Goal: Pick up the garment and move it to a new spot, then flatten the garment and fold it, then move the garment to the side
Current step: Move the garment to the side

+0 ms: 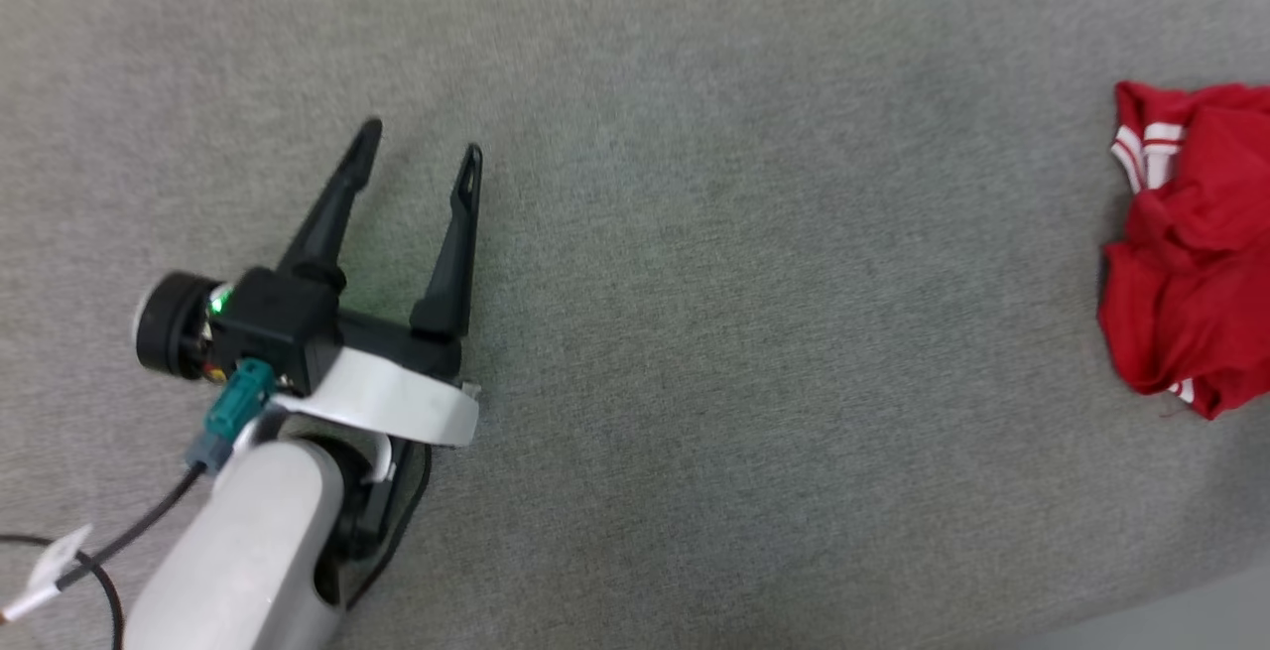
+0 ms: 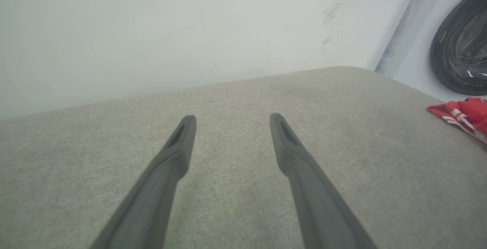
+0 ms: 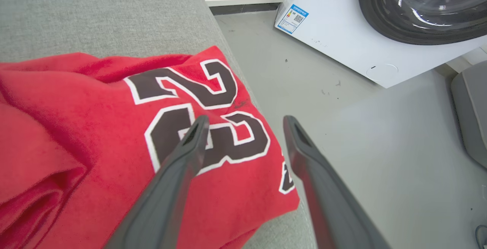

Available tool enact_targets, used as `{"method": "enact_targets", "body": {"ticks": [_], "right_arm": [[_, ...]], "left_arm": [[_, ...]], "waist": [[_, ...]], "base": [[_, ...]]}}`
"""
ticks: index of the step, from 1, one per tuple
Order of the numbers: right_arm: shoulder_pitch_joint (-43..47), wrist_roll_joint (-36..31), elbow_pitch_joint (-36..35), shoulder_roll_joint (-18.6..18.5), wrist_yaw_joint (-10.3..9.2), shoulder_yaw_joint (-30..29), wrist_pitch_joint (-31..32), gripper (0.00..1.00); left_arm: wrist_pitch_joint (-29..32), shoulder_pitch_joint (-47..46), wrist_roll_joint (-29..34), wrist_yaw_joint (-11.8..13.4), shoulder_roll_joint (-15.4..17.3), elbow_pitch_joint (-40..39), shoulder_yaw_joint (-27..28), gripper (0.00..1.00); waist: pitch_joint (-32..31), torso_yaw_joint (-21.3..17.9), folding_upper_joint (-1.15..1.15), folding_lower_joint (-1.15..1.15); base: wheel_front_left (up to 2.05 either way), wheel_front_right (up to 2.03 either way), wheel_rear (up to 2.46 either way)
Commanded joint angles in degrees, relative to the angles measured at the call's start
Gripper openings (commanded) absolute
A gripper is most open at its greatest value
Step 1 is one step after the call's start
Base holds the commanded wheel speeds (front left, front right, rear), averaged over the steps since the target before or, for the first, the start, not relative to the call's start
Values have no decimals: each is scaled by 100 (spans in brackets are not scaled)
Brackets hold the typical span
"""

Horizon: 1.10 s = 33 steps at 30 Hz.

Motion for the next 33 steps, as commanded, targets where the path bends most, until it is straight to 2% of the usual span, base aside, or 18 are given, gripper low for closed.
{"method": "enact_targets", "body": {"ticks": [1,9,15,21,28,33], "right_arm": [[137,-86,-45,63,-7,-70,-91,100],[1099,17,-839,447,-7,57,-464,100],[2092,369,-1591,997,-7,582,-492,100],[2773,760,-2071,1391,-7,1200,-704,100],[3051,1069,-2505,1583,-7,1770,-1036,100],[3353,1105,-2989,1564,-7,1833,-1154,100]], "left_arm": [[-56,146,-37,16,-41,62,-6,100],[-289,725,-307,120,-327,473,-9,100],[-384,1247,-504,251,-478,675,80,100],[-424,1675,-651,397,-531,743,214,100],[-453,1944,-698,511,-494,839,445,100],[-471,2069,-679,488,-464,920,509,100]], "waist": [[-275,-18,0,-1],[-1376,113,0,-1],[-2059,359,0,-1],[-2496,710,0,-1],[-2808,1147,0,-1],[-3000,1356,0,-1]], "base": [[0,0,0],[0,0,0],[0,0,0],[0,0,0],[0,0,0],[0,0,0]]}}
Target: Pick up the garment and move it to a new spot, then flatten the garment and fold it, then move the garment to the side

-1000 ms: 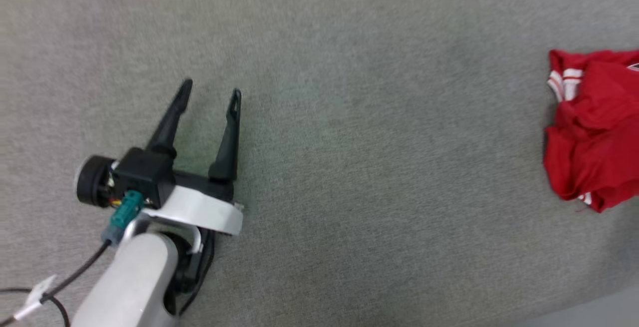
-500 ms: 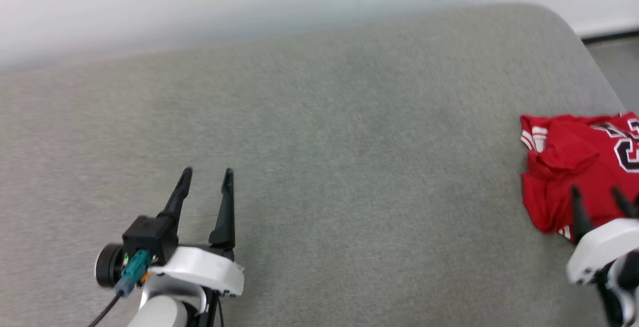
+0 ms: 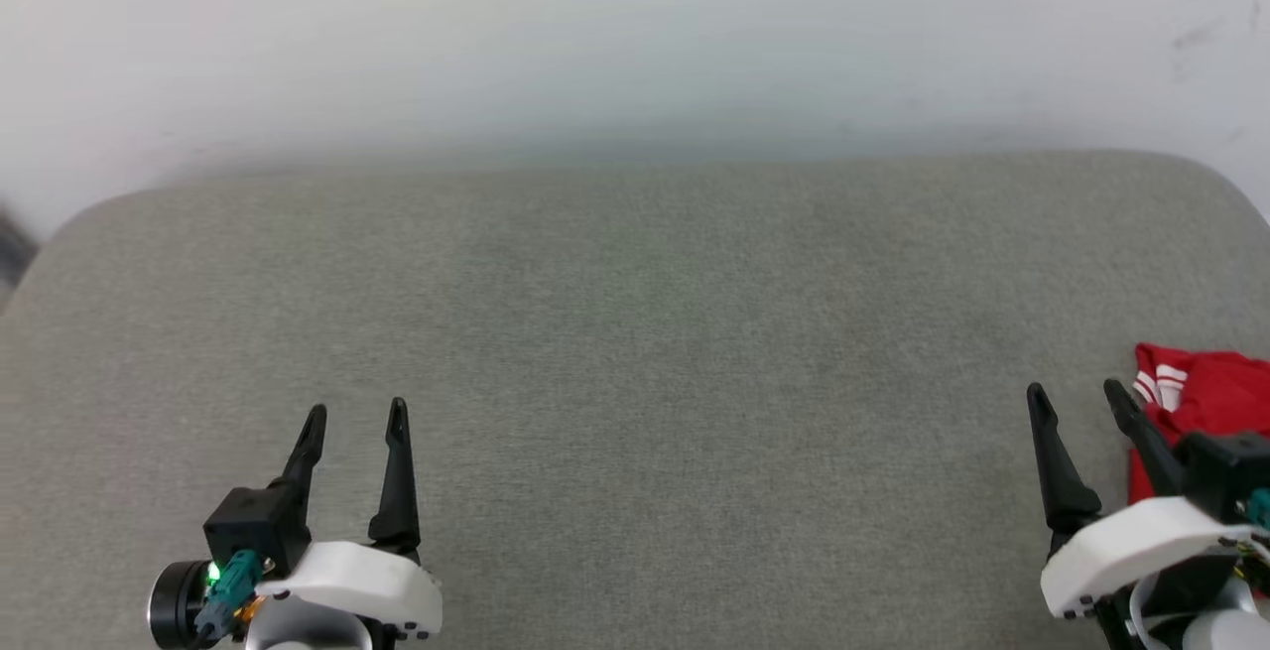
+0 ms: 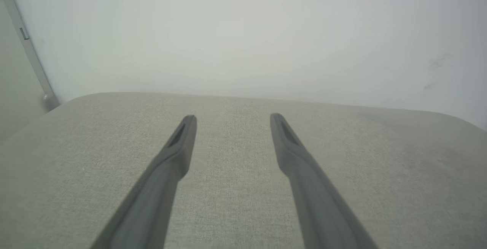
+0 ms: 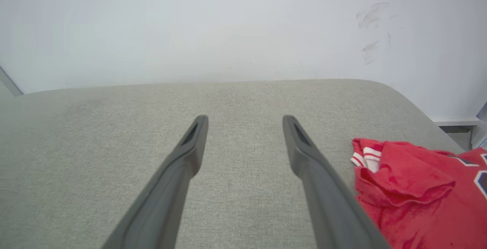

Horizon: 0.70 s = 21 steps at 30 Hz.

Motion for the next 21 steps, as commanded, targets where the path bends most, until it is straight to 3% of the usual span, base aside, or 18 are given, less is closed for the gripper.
{"method": "enact_targets", "body": {"ticks": [1,10,21], "right_arm": [[100,-13,-75,-21,-5,9,-12,100],[891,-128,-1208,158,-5,-9,284,100],[1141,-174,-1484,330,-5,-57,373,100]], "left_arm": [[-28,67,44,3,24,4,8,100],[-44,242,258,-62,15,189,-10,100],[-47,211,305,-198,-88,314,70,100]], "waist": [[-130,132,0,1],[-270,165,0,1],[-302,86,0,1]], "base": [[0,0,0],[0,0,0],[0,0,0]]}}
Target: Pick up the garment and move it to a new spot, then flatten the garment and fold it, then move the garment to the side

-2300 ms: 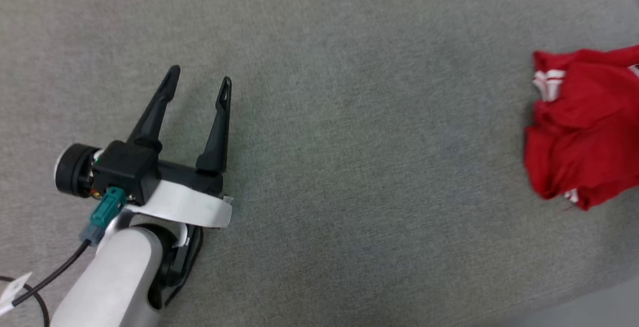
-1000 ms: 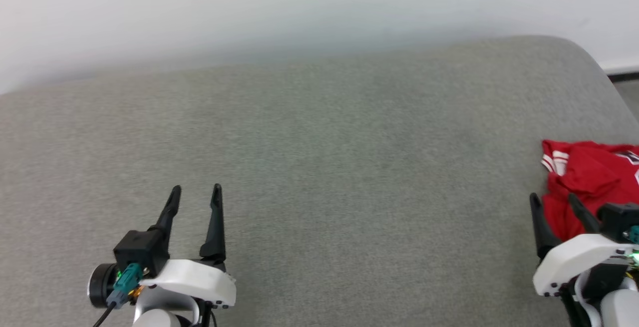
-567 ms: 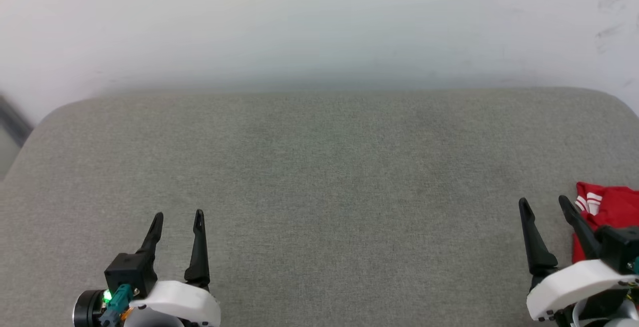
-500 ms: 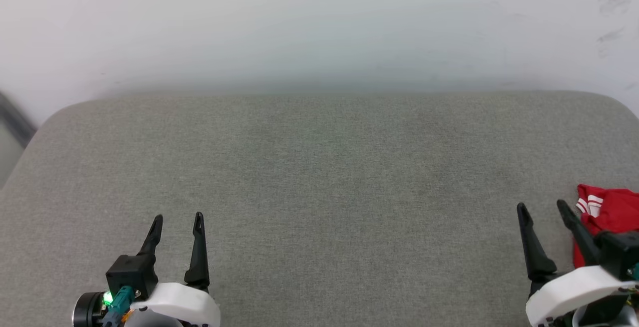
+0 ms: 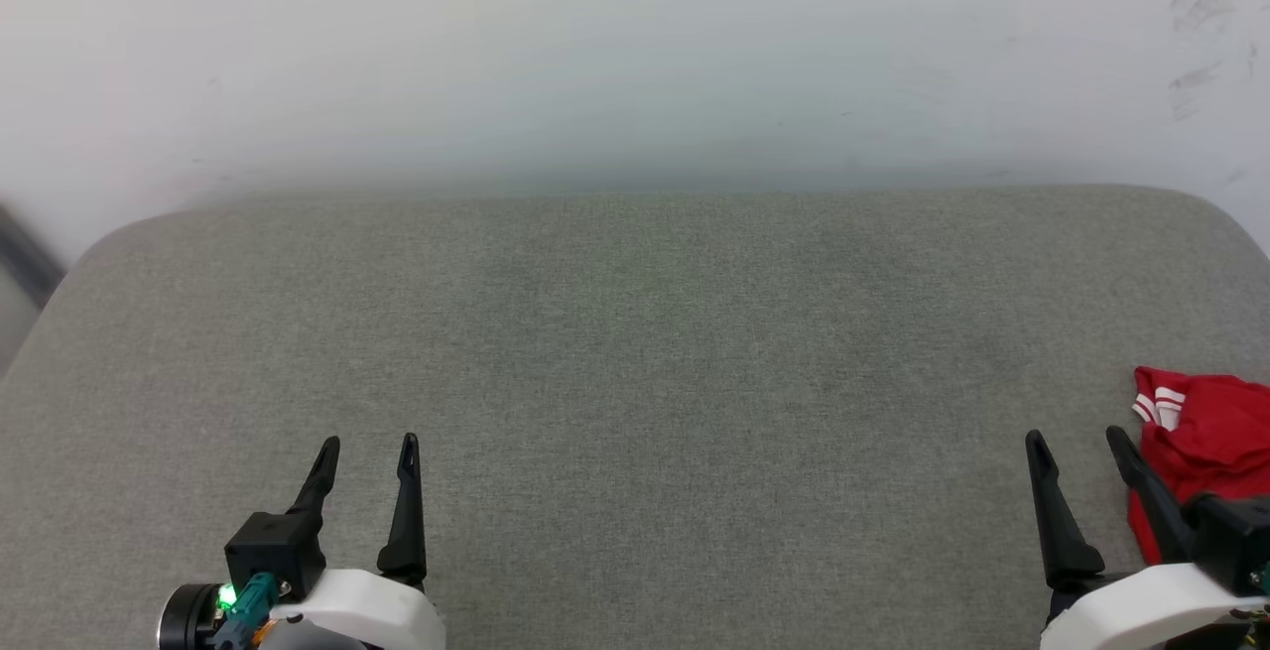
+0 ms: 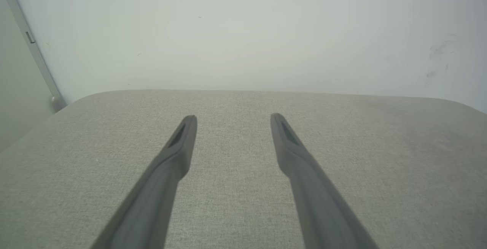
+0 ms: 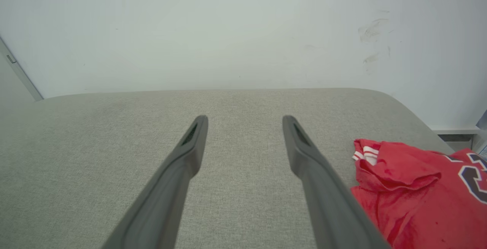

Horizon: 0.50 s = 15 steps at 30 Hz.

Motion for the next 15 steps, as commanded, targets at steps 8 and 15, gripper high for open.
{"method": "enact_targets", "body": {"ticks": [8,15], "right_arm": [[99,38,-57,69,-5,10,7,100],[108,77,-44,85,-5,36,-6,100]], "left_arm": [[-38,18,50,-98,-59,57,81,100],[-39,78,84,-116,-87,56,132,100]], "waist": [[8,-43,0,0],[21,-82,0,0]], "base": [[0,0,0],[0,0,0]]}}
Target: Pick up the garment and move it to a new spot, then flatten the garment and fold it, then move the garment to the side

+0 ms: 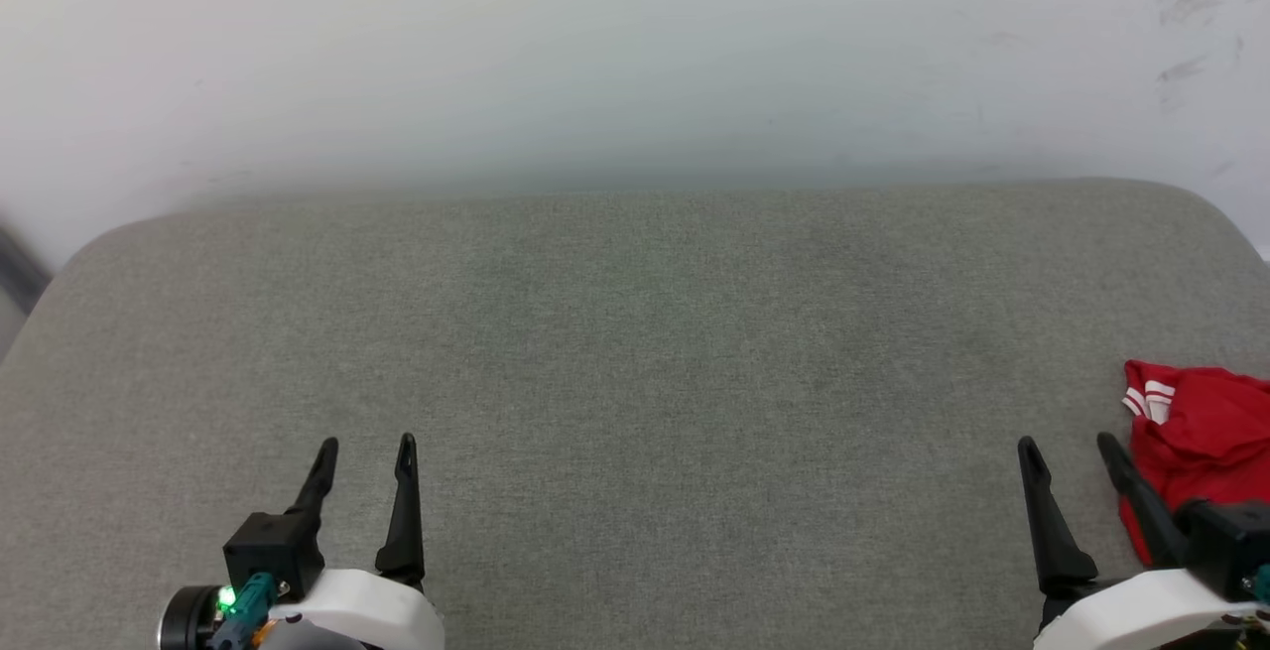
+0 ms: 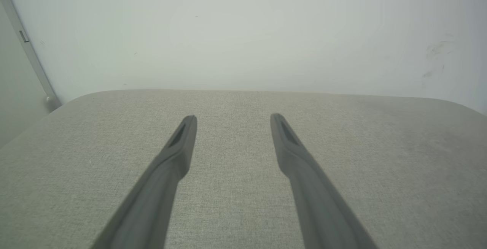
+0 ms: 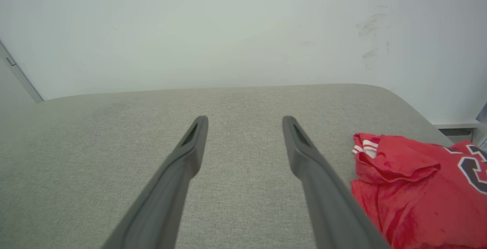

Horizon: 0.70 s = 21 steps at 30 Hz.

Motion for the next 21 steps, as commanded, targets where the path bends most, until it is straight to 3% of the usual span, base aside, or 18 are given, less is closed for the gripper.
{"method": "enact_targets", "body": {"ticks": [1,21], "right_arm": [[-1,5,6,0,0,2,-2,0],[-311,1972,554,26,0,-59,110,0]], "left_arm": [[2,3,-4,-4,-7,-2,5,0],[488,-80,-1600,-463,-376,187,543,0]], "waist": [[1,-1,0,0],[30,25,0,0]], "base": [[0,0,0],[0,0,0]]}}
